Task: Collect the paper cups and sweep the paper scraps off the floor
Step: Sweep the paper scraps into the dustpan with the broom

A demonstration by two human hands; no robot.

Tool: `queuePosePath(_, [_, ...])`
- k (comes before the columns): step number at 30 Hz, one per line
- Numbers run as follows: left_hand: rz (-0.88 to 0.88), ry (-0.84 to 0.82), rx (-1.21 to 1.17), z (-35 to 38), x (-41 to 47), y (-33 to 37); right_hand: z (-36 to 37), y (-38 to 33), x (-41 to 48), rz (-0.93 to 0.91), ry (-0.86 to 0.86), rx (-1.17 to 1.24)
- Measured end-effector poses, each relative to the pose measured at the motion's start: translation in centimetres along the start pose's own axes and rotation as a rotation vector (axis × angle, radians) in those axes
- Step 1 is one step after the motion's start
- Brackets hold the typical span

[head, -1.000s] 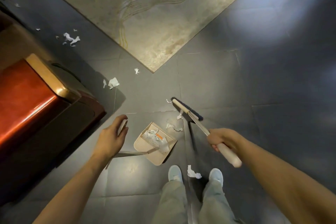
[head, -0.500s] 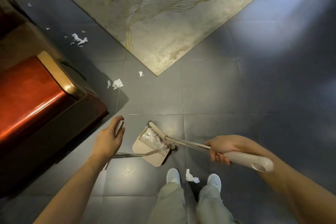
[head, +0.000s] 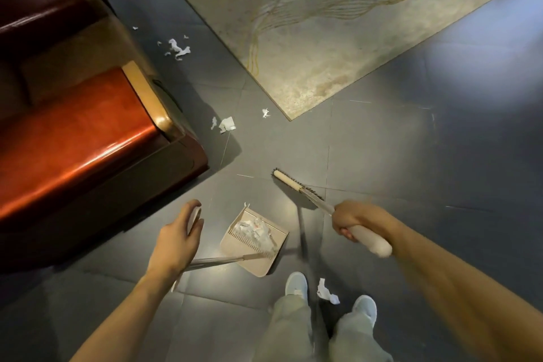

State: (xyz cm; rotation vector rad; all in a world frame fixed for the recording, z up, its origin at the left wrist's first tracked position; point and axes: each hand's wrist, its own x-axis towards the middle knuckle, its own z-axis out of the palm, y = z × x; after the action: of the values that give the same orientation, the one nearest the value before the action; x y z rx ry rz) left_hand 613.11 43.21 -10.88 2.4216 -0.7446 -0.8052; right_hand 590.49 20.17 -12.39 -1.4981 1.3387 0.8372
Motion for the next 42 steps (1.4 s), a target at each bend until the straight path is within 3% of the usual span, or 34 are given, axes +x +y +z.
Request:
queuePosePath(15, [-0.149, 0.207, -0.106, -3.7, -5.9, -7.5, 6.7, -5.5, 0.2, -0.154, -0.042, -0.265])
queuePosePath(21, [-0.086, 0.230, -0.110, -2.8, -4.5, -6.9, 10.0, -4.3, -1.0, -0.150, -0.120, -0.373])
queuePosePath(27, [-0.029, 0.219, -0.093, -2.8, -4.3, -7.6, 13.9, -0.9, -4.5, -0.110, -0.230, -0.272])
queuePosePath(32, [0.019, 0.192, -0.139, -2.8, -7.7, -9.5, 14.9, 4.9, -8.6, -0.273, -0.076, -0.101])
queuePosePath(36, [0.111, 0.104, -0.096, -2.8, -10.9, -11.2, 16.8, 9.5, -12.4, -0.143, -0.114, 0.082])
queuePosePath(42, [0.344, 0.001, 0.074, -3.7, -13.9, -11.0, 21.4, 15.4, -16.2, -0.018, 0.000, 0.375])
